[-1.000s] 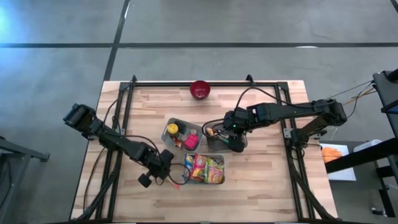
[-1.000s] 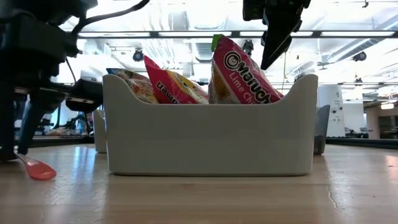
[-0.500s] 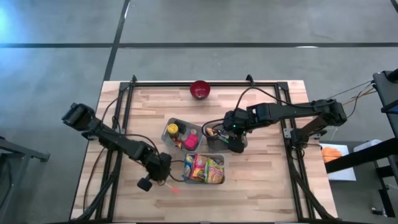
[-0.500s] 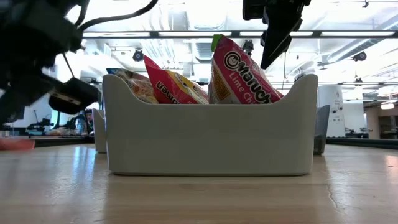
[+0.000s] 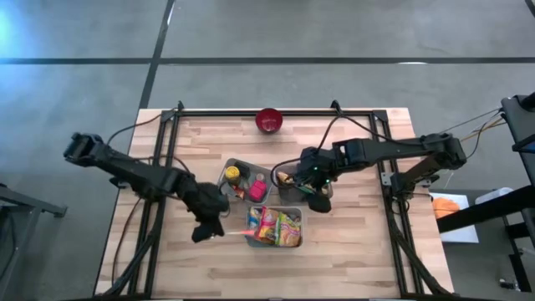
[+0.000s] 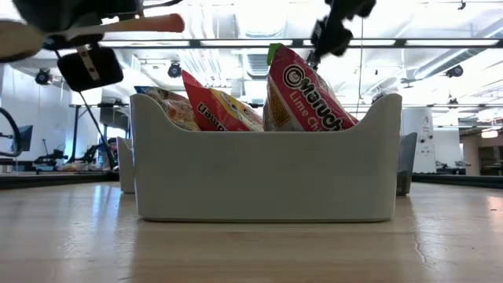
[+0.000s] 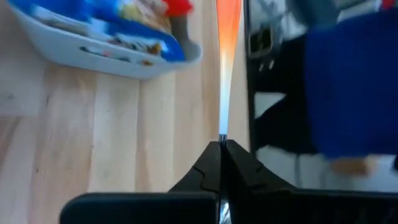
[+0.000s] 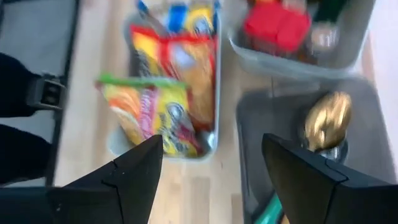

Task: Pick & Place Food Item
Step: Put the orange spoon into the black bin

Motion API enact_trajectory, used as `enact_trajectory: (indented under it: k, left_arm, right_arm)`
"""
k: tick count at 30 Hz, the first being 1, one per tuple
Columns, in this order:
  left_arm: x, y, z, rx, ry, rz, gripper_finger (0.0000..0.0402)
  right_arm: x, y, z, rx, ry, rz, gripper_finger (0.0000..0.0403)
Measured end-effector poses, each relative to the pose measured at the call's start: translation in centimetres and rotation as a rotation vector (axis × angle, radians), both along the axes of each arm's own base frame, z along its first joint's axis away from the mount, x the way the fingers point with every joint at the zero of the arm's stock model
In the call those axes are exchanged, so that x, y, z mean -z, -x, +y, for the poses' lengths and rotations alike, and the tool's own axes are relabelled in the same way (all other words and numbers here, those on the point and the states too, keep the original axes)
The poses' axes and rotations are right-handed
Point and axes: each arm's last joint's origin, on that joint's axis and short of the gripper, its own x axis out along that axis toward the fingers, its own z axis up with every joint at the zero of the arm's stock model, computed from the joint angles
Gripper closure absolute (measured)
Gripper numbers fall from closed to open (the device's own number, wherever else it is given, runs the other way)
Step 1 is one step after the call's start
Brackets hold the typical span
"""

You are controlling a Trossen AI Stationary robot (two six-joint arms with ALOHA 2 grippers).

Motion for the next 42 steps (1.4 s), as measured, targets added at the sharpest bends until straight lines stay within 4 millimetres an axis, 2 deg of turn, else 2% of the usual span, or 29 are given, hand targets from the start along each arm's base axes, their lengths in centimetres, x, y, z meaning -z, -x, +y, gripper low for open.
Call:
enact_trajectory:
  k: [5, 11, 14, 20, 26, 33, 37, 42]
  left_arm:
    - [-1.3, -0.3, 1.0, -0.073, 0.064, -0.019, 0.0401]
    - [-2.6, -2.1, 2.3, -0.127, 0.11, -0.029, 0.0401]
    - [-3.5, -3.3, 3.4, -0.165, 0.136, -0.043, 0.0401]
    - [-5.4, -4.9, 6.2, -0.198, 0.21, -0.089, 0.0401]
    - [-5.4, -6.5, 8.0, -0.221, 0.305, -0.071, 0.0401]
    - [-5.3, -8.1, 8.3, -0.2, 0.41, -0.114, 0.0401]
    - [-5.7, -8.2, 8.6, -0.199, 0.428, -0.144, 0.0401]
    - [-5.8, -8.2, 8.9, -0.201, 0.436, -0.156, 0.0401]
  right_arm:
    - [-2.7, -0.6, 0.1, -0.019, -0.007, -0.114, 0.0131]
    - [-5.9, -1.4, 0.2, -0.026, -0.06, -0.236, 0.0131]
    - [-6.2, -2.5, 0.3, -0.036, -0.068, -0.232, 0.0131]
    - [-5.1, -5.2, 1.2, -0.139, -0.081, -0.145, 0.0131]
    - [-5.5, -7.6, 2.0, -0.224, -0.026, -0.096, 0.0131]
    - [-5.5, -9.0, 2.1, -0.232, 0.07, -0.017, 0.0134]
    - [-5.2, -9.5, 2.1, -0.246, 0.078, 0.01, 0.0172]
    - [-5.6, -9.5, 2.1, -0.248, 0.102, -0.004, 0.0275]
